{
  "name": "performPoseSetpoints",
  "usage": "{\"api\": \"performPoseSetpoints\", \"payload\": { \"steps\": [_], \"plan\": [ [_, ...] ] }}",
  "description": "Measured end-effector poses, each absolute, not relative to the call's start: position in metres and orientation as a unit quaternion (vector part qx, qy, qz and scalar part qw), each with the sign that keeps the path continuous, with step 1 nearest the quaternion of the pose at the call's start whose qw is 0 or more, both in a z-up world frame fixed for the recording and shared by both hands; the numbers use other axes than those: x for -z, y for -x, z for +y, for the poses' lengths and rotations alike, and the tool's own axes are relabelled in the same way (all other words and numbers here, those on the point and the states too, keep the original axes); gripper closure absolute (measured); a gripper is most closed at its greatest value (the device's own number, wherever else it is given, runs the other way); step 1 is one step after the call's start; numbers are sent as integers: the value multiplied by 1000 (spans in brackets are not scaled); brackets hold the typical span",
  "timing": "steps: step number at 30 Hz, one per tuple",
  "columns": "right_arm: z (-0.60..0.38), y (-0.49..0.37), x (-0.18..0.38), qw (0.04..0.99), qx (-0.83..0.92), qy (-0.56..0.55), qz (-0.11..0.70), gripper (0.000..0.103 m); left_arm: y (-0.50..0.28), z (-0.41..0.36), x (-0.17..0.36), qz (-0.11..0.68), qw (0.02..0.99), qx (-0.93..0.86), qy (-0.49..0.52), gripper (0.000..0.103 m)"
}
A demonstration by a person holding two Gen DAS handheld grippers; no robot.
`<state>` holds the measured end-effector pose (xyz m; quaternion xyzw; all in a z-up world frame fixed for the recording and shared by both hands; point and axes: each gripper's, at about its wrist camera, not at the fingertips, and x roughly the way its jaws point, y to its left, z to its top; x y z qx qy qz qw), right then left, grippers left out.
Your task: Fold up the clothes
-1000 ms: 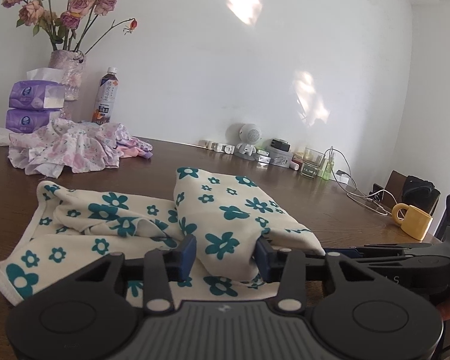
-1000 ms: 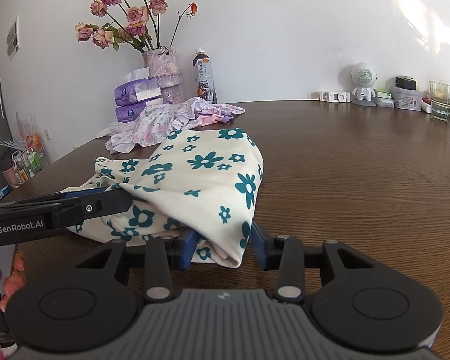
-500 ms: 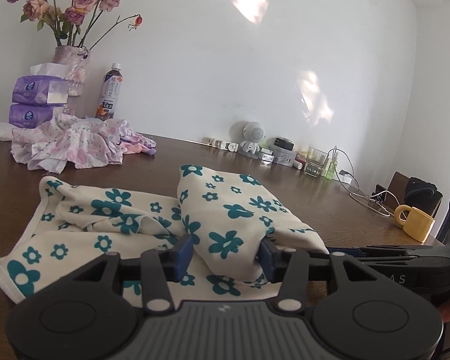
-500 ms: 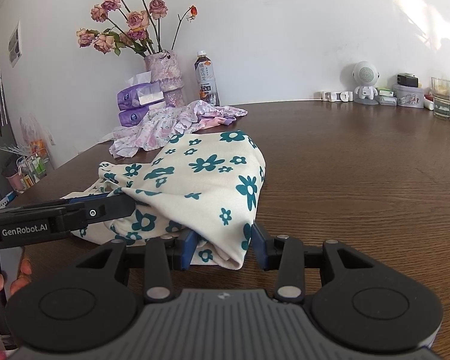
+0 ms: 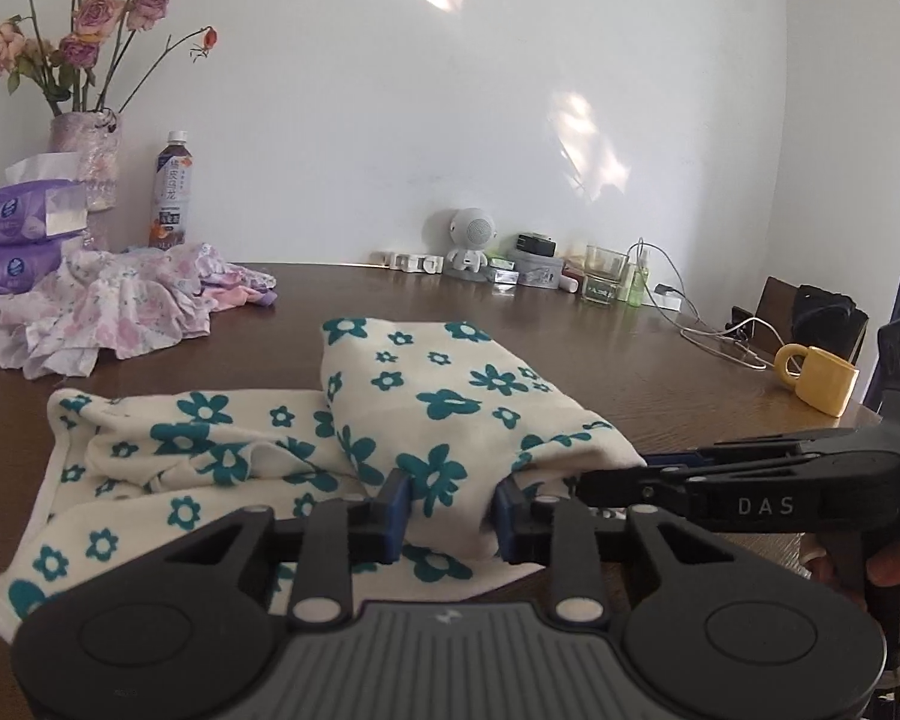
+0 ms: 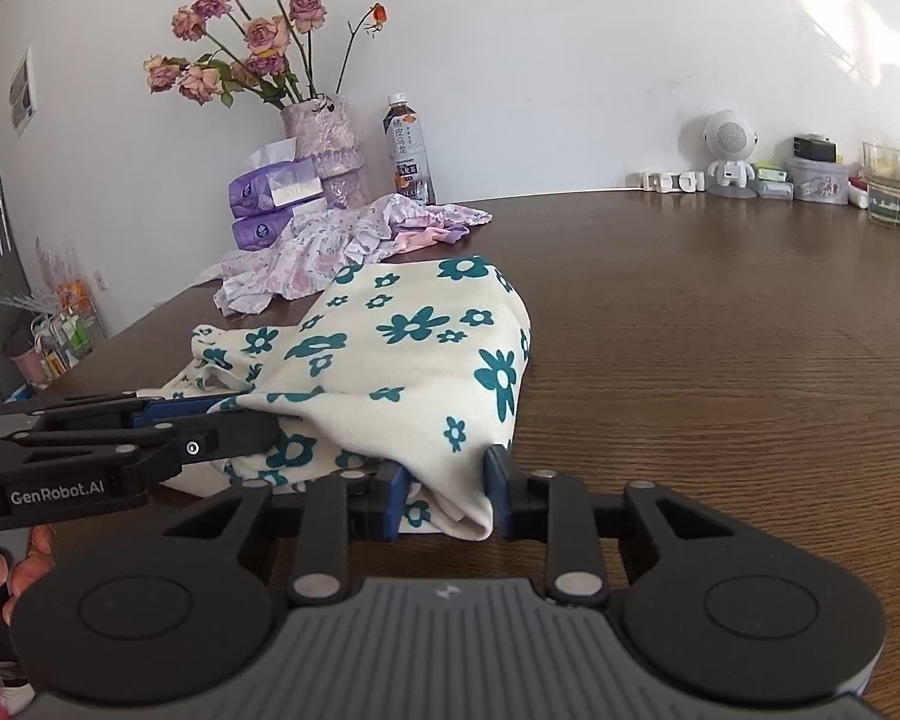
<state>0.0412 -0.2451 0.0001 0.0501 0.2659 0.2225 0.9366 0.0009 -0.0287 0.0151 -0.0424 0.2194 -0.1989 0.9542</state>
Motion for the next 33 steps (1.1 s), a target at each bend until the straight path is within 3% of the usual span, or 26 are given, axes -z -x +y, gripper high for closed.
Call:
{"api": "performPoseSetpoints", "payload": {
  "steps": [5,9,13,18,22,24,29,33],
  "plan": [
    [-239,-52,-2,935,-220,-69,269,85,-8,-21,-16,235,951,191,59,80],
    [-239,-49,-1,930,-229,-77,276,78,3,-22,-19,224,959,172,30,78],
    [-244,-40,0,933,-225,-70,271,78,16,-28,-20,221,961,164,-5,78],
    [-247,-37,1,933,-223,-70,273,78,18,-46,-21,234,958,158,-50,67],
    [-246,-36,1,932,-226,-75,272,82,17,-56,-22,232,958,148,-74,67],
    [-247,-37,2,932,-227,-80,271,89,15,-54,-21,232,960,138,-77,82],
    [-252,-37,5,929,-232,-98,272,97,17,-46,-22,232,961,134,-62,90],
    [-255,-38,7,927,-233,-107,272,96,23,-47,-24,225,962,134,-75,93]
  ]
}}
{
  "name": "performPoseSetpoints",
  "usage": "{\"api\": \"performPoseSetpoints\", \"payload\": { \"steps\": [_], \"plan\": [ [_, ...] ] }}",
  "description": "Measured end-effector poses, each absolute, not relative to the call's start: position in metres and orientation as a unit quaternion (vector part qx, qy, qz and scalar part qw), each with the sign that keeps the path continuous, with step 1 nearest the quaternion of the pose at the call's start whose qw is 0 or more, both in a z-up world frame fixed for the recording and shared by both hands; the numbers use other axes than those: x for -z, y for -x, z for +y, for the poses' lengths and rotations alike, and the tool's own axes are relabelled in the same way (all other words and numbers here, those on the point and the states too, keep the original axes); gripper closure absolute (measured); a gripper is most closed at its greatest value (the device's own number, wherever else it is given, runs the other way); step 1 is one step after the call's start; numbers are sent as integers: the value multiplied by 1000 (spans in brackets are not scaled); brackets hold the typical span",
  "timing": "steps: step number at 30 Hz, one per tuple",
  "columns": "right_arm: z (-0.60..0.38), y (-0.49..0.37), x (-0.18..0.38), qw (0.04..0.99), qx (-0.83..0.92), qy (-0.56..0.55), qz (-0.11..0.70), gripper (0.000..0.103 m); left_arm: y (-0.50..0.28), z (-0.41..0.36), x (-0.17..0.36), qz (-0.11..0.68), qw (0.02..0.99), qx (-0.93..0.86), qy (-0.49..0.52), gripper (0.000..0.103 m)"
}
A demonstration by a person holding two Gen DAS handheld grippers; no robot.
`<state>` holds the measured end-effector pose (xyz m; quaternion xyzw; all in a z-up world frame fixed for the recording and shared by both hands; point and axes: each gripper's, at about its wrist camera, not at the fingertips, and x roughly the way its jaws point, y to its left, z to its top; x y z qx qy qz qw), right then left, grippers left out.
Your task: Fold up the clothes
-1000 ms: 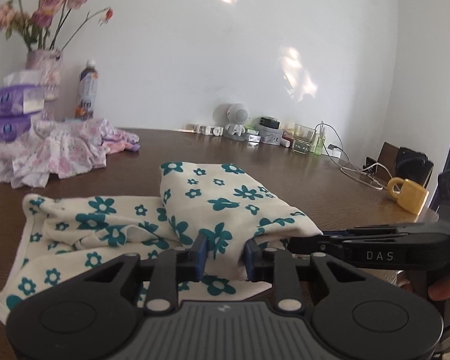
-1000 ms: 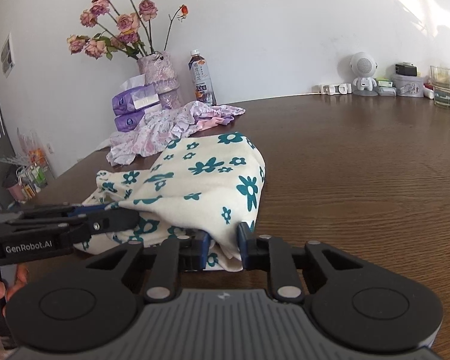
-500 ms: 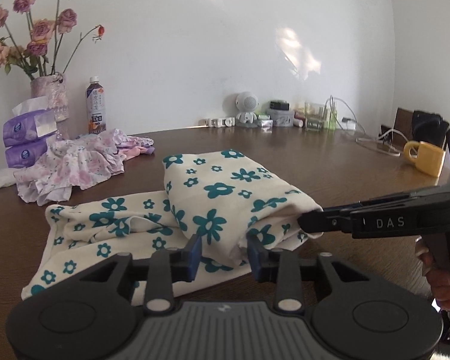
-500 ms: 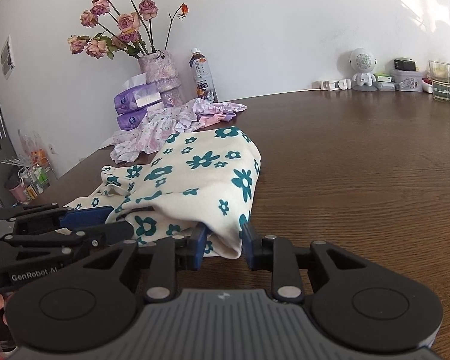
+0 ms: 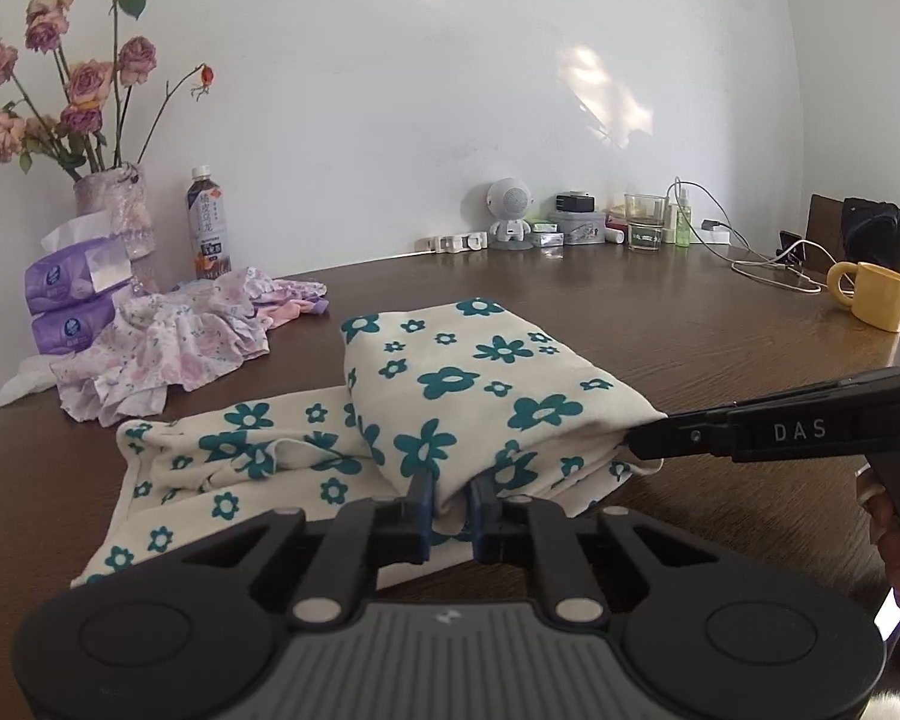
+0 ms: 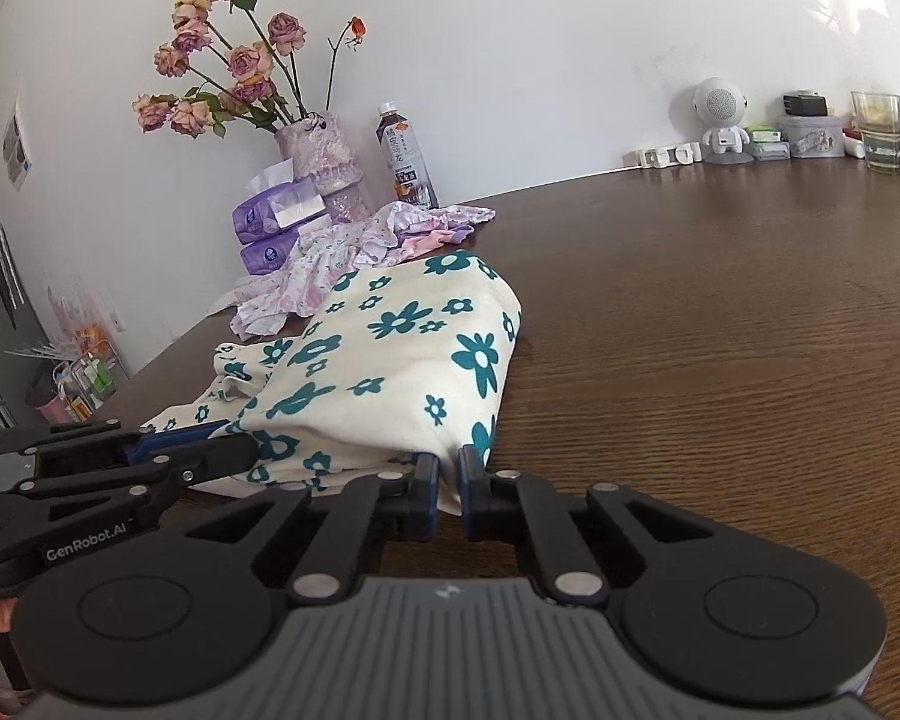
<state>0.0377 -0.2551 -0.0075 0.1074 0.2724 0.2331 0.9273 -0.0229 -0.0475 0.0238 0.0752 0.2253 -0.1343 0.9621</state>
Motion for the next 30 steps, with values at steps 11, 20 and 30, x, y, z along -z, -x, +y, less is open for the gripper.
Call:
{"api": "performPoseSetpoints", "payload": {
  "steps": [11,20,30],
  "plan": [
    [-256,-37,12,928,-228,-104,275,100,15,-40,-14,244,960,129,-58,93],
    [-255,-29,5,926,-238,-97,277,95,18,-31,-18,250,959,135,-24,80],
    [-272,-47,-20,915,-253,-171,265,61,11,-15,-55,232,958,161,52,30]
  ]
}}
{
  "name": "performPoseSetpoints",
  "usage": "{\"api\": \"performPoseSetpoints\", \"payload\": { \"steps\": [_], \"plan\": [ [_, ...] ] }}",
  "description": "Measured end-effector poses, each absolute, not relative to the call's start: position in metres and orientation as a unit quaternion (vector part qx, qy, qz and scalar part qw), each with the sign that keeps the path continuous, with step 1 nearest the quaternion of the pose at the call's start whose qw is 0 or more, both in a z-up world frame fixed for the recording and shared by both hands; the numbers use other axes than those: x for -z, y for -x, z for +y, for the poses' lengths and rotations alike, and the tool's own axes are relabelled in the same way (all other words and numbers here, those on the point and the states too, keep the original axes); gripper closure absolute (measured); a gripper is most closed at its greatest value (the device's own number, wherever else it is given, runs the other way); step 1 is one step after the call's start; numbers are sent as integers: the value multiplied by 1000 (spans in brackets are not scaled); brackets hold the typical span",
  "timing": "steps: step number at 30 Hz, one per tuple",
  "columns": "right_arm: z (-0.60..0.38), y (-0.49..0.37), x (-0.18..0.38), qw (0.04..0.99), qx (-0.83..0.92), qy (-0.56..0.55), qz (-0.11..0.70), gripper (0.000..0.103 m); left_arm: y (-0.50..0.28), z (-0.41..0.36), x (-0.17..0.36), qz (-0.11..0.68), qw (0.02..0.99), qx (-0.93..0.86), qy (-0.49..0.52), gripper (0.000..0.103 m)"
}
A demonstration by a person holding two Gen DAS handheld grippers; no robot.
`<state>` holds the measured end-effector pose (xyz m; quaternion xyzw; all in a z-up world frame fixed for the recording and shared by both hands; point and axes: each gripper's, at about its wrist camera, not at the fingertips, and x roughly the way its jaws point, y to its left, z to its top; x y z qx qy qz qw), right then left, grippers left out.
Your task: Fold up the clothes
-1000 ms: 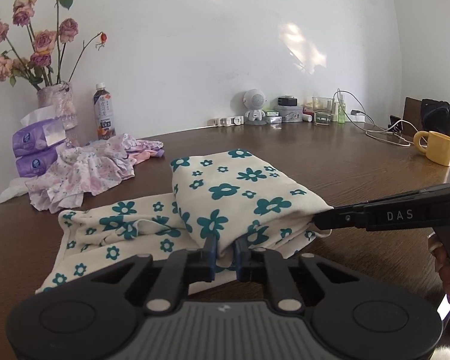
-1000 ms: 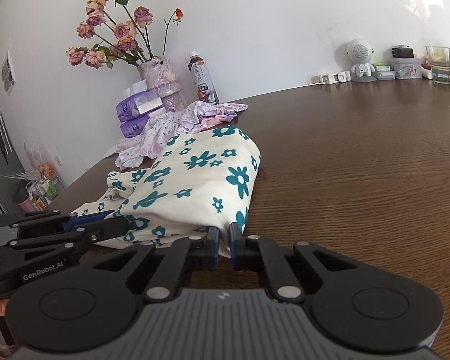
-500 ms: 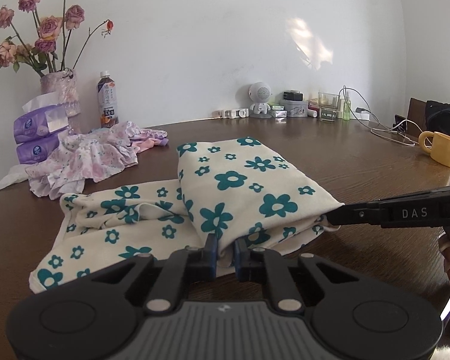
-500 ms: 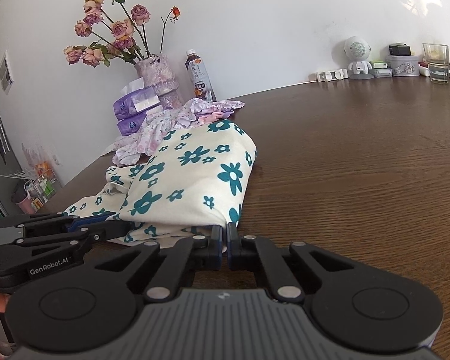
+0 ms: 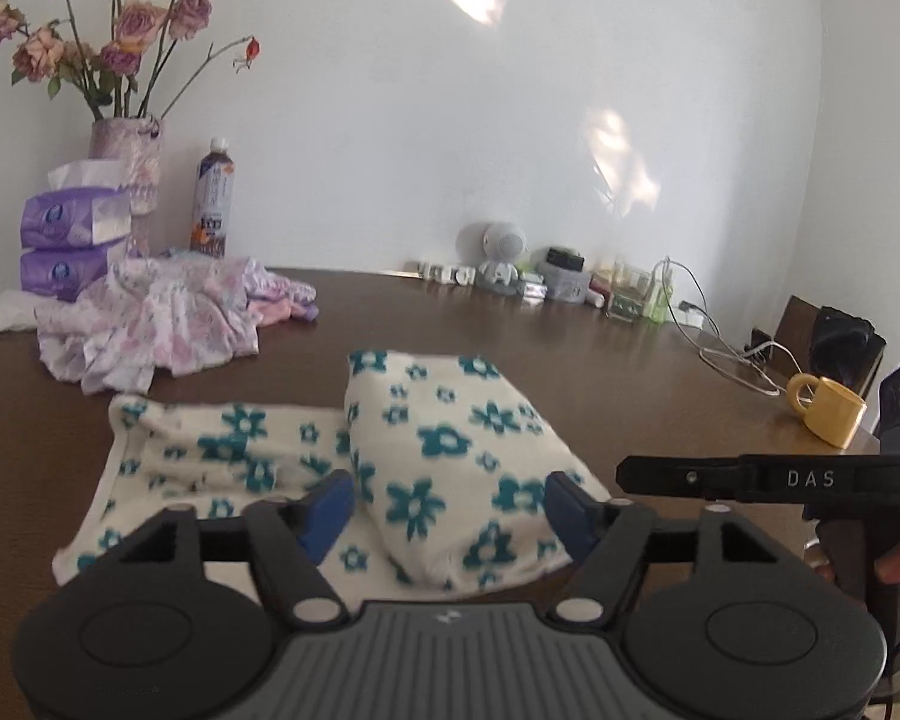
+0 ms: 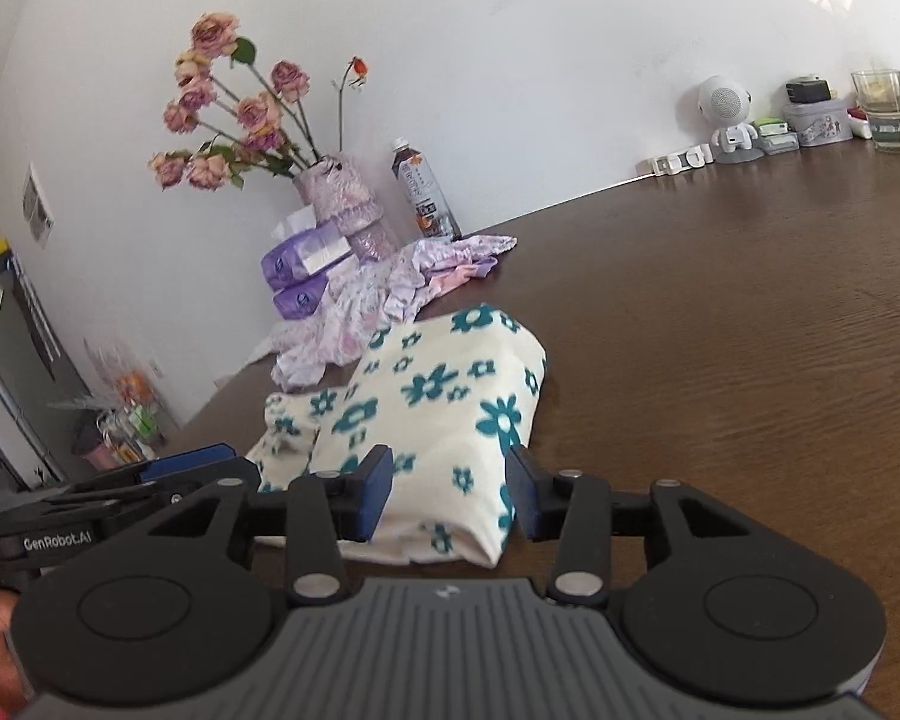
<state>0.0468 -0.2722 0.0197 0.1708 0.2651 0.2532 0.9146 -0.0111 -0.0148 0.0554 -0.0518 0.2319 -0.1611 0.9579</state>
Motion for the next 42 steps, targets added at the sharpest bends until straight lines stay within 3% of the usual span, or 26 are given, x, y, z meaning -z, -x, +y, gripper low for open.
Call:
{"api": "performPoseSetpoints", "payload": {
  "steps": [5,12,14,16,17,20,22,26,28,32,35,38,39,42],
  "plan": [
    [-266,-71,-6,906,-228,-196,298,63,-23,-13,-37,282,942,155,96,33],
    [-261,-71,5,900,-227,-209,307,84,-32,2,-17,301,927,166,150,69],
    [-258,-70,5,904,-224,-201,304,86,-31,3,-18,295,929,165,148,77],
    [-257,-69,3,906,-224,-197,302,85,-32,3,-18,298,929,163,146,77],
    [-258,-69,2,906,-224,-197,300,80,-33,3,-18,300,929,162,145,75],
    [-261,-69,-2,907,-224,-197,296,64,-31,4,-23,291,934,152,139,58],
    [-263,-73,-5,910,-218,-197,292,64,-31,3,-29,276,941,149,129,54],
    [-261,-87,-5,907,-217,-203,297,65,-41,-4,-30,282,939,153,125,57],
    [-257,-91,-2,905,-215,-207,304,76,-45,-5,-26,289,937,150,131,59],
    [-251,-89,2,906,-213,-206,302,85,-45,-3,-23,285,937,143,141,78],
    [-248,-88,2,908,-213,-200,300,87,-45,-5,-22,283,938,147,137,82],
    [-249,-88,1,908,-217,-195,301,85,-45,-5,-24,283,938,149,132,81],
    [-252,-88,0,906,-219,-203,301,80,-44,-3,-25,281,939,148,132,75],
    [-263,-91,-4,904,-220,-218,295,80,-43,2,-34,265,946,138,128,69]
  ]
}}
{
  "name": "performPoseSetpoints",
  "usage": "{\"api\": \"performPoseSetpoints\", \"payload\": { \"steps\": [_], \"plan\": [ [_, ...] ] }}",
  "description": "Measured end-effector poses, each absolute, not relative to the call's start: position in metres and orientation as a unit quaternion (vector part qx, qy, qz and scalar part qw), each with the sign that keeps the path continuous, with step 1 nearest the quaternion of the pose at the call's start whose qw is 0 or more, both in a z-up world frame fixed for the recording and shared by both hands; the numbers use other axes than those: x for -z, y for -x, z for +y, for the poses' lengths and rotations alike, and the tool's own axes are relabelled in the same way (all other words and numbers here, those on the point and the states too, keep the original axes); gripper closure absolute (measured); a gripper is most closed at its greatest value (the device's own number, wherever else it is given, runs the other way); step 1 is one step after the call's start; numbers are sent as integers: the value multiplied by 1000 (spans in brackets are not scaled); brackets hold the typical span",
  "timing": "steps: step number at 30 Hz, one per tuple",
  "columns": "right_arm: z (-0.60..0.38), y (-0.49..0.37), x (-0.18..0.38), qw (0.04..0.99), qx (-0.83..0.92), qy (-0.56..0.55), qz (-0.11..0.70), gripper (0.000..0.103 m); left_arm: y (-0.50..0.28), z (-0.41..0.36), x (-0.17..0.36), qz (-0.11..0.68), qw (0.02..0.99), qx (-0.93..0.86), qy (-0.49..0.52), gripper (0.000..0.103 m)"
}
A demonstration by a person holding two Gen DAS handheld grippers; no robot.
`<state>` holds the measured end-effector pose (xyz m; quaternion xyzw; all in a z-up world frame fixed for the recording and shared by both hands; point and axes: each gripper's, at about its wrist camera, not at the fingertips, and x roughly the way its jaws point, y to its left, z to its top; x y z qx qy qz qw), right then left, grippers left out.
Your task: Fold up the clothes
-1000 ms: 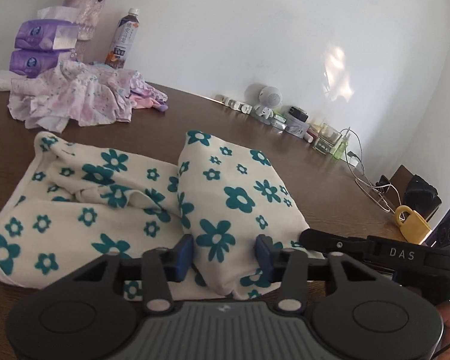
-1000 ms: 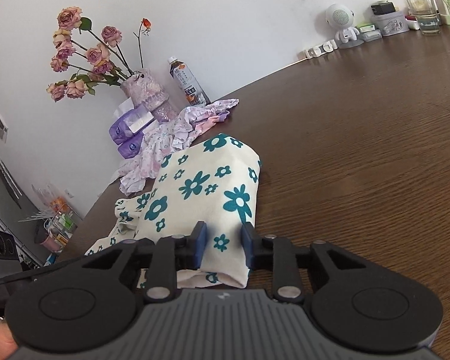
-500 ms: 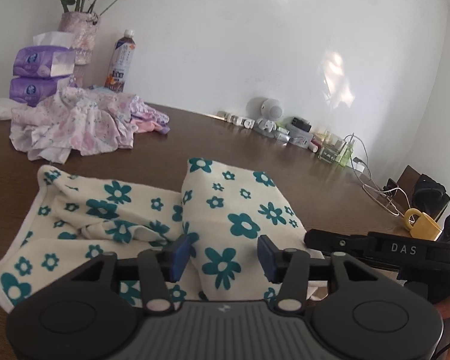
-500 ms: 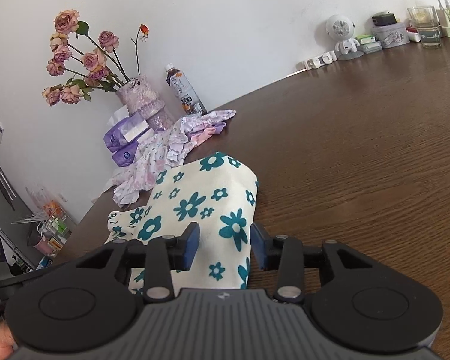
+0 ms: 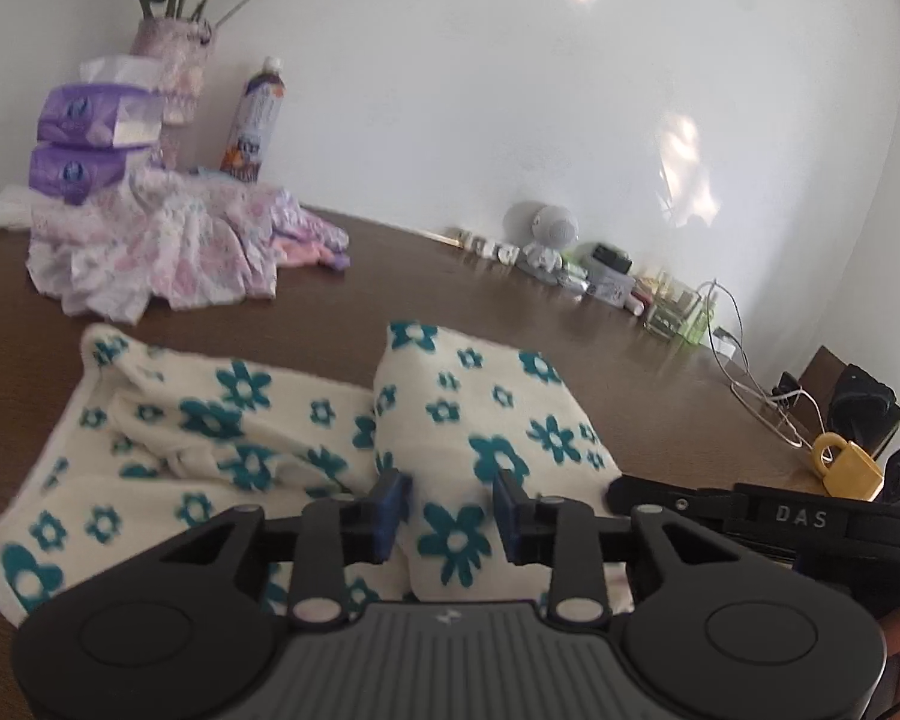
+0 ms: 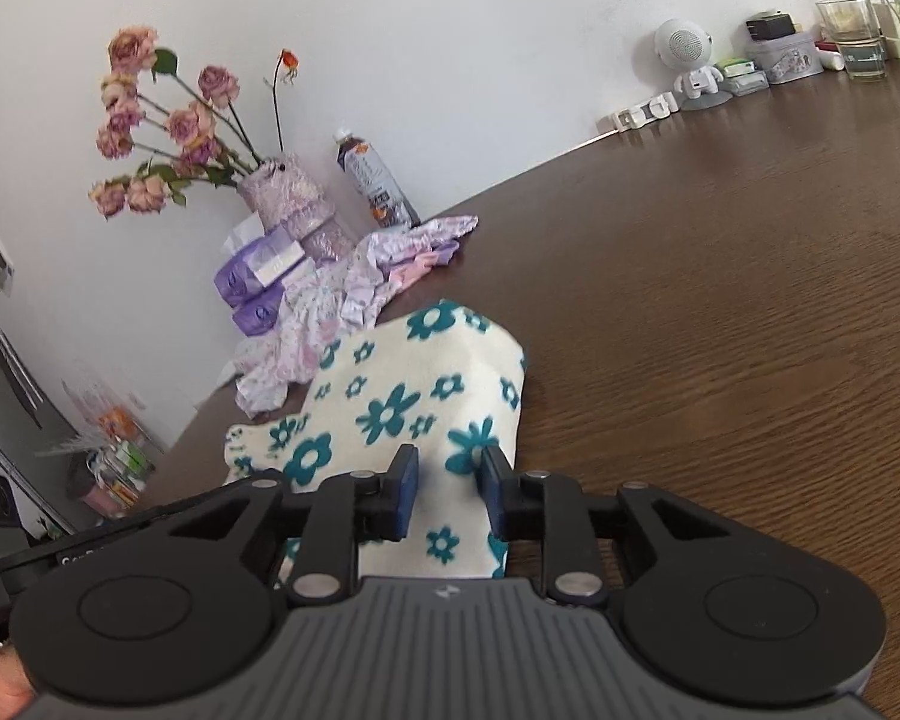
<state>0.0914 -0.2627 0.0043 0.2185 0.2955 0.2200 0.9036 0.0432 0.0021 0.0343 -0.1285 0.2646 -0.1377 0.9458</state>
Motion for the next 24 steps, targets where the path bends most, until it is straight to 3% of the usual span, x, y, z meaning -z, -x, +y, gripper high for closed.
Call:
{"api": "performPoseSetpoints", "payload": {
  "steps": [7,11,15,17,20,24],
  "plan": [
    [-260,-110,-2,897,-213,-231,311,80,-65,0,-31,296,932,139,156,69],
    [-253,-110,0,897,-215,-232,310,91,-66,0,-27,294,929,150,165,80],
    [-248,-107,1,901,-213,-220,308,91,-67,1,-27,295,928,156,163,82],
    [-252,-108,-1,901,-210,-222,309,85,-67,2,-29,294,929,154,162,75],
    [-262,-112,-7,902,-205,-239,297,67,-70,11,-35,285,929,152,178,59],
    [-265,-127,-10,901,-193,-248,298,67,-85,11,-38,299,927,136,182,54]
  ]
}}
